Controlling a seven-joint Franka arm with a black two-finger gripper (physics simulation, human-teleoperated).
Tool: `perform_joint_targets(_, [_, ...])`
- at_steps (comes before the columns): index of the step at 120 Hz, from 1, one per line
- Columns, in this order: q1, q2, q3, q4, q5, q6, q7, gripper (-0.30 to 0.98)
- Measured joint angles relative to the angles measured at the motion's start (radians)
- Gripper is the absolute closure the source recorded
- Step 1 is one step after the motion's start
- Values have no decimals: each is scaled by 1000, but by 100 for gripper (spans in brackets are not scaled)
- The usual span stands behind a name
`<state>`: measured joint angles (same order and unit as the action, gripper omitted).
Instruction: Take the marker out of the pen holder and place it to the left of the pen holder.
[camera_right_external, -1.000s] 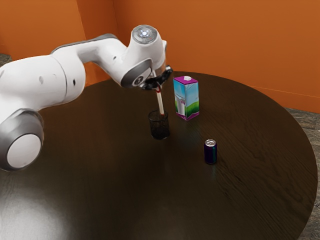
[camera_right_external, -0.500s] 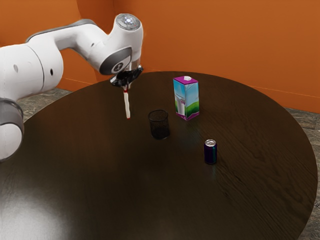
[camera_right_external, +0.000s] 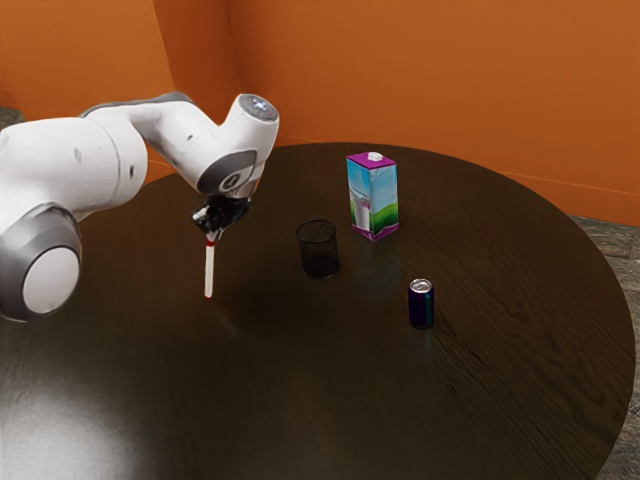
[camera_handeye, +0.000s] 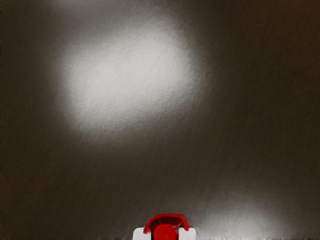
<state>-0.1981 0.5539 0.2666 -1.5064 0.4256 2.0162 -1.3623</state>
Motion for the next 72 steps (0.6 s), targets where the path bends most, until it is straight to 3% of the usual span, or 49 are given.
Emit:
perform_joint_targets(20, [7, 15, -1, 1, -1, -1, 3, 72])
perform_joint_targets(58, [8, 0, -13, 4, -5, 50, 22, 25])
perform_joint_targets(72, [9, -128, -75, -30, -8, 54, 29, 15])
